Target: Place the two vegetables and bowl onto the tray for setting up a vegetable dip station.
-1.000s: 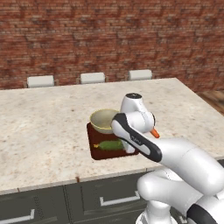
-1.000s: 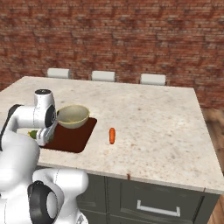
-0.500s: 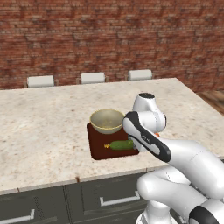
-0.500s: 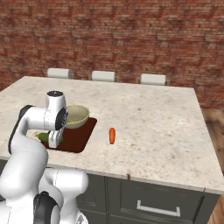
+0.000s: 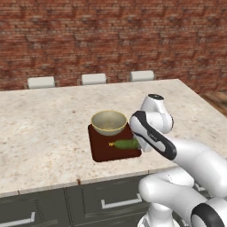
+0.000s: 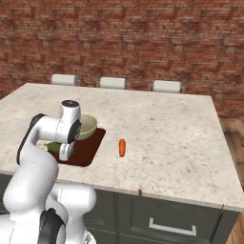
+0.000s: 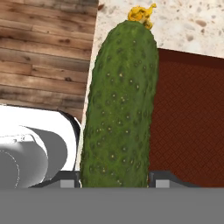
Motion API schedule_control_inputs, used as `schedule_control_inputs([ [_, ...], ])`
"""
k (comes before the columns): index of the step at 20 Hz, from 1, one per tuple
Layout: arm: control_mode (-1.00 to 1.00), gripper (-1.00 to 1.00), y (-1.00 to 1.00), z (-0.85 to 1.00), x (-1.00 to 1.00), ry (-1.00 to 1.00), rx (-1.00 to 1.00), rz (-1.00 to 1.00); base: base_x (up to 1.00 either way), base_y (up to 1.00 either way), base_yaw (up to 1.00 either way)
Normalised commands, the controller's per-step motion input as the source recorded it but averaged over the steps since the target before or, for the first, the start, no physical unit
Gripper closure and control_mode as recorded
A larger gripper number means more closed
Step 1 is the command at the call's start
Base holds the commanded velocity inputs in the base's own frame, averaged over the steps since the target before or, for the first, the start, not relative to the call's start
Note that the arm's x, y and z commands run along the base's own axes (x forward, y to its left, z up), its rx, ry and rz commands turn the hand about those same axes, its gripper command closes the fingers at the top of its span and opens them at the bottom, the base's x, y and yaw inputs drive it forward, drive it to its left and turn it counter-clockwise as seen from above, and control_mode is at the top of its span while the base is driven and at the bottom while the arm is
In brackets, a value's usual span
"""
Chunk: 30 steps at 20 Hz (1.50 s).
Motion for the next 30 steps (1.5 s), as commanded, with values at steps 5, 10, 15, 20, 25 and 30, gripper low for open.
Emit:
schedule_control_inputs([
  [5,-1.00,1.00,-0.16,-0.01,0.26,0.00,0.00,0.00,0.00,0.00,0.00],
  [10,-1.00,1.00,-0.04,0.00,0.30,0.00,0.02,0.00,0.00,0.00,0.00],
  [15,-1.00,1.00,0.00,-0.05,0.25,0.00,0.05,-0.02,0.00,0.00,0.00],
  [20,-1.00,1.00,0.00,-0.15,0.21,0.00,0.06,-0.06,0.00,0.00,0.00],
  [25,-1.00,1.00,0.00,-0.20,0.18,0.00,0.06,-0.09,0.00,0.00,0.00],
  [30,-1.00,1.00,0.00,-0.17,0.11,0.00,0.06,-0.09,0.00,0.00,0.00],
])
